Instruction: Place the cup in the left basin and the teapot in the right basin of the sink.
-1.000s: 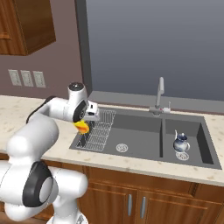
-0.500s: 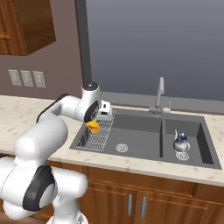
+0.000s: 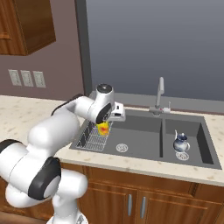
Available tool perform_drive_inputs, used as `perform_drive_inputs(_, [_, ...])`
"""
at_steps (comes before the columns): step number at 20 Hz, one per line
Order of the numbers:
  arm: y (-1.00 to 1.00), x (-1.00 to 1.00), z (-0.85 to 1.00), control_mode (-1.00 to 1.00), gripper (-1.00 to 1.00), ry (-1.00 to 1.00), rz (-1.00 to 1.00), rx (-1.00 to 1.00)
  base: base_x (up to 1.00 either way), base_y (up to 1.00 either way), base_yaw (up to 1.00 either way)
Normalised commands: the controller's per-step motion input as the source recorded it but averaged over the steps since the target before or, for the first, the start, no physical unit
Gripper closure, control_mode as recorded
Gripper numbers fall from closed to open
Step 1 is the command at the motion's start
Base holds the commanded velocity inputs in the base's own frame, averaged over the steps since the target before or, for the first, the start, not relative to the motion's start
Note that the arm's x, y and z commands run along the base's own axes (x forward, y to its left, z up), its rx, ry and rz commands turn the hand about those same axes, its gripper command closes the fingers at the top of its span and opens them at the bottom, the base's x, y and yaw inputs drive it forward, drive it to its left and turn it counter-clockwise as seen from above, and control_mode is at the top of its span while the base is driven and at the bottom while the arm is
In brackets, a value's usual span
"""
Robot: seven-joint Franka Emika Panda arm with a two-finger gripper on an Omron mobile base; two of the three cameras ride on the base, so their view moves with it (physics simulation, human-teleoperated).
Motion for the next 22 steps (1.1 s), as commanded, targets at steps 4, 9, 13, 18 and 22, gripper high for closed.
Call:
perform_drive_inputs(4, [-0.47, 0.28, -0.13, -1.00, 1.00, 0.00, 0.00, -0.01, 0.00, 0.00, 0.00])
perform_drive_inputs(9, [-0.45, 0.25, -0.05, -1.00, 1.00, 0.00, 0.00, -0.04, 0.00, 0.00, 0.00])
perform_drive_inputs(13, [-0.40, 0.30, -0.17, -1.00, 1.00, 0.00, 0.00, -0.05, 0.00, 0.00, 0.00])
perform_drive_inputs(18, [-0.36, 0.33, -0.34, -1.00, 1.00, 0.00, 0.00, -0.04, 0.00, 0.00, 0.00])
perform_drive_inputs(22, [-0.29, 0.40, -0.41, -1.00, 1.00, 0.00, 0.00, -0.03, 0.00, 0.00, 0.00])
